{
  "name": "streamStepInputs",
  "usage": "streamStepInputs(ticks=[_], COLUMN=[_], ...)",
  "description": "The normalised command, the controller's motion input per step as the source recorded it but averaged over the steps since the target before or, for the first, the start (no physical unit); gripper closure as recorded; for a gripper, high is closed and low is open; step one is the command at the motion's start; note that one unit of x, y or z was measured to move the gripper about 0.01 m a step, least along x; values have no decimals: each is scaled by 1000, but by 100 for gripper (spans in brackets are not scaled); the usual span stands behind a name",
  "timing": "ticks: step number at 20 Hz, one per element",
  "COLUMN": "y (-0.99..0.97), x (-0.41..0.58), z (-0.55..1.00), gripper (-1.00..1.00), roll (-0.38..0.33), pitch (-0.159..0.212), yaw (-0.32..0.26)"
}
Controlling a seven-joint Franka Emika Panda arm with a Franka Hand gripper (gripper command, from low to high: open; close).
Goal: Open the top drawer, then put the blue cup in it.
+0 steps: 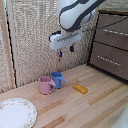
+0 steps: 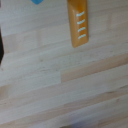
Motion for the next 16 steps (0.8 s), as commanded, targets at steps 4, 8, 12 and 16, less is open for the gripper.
streamStepInputs(ticks=[4,8,12,16], y=[-83,-61,-25,-1], x=[-111,-49,-45,-48], z=[9,47,138,268], gripper=[-100,-100,-100,-100], roll=[-369,-364,-340,-305], pitch=[-58,-53,-44,-36], yaw=[163,151,154,160])
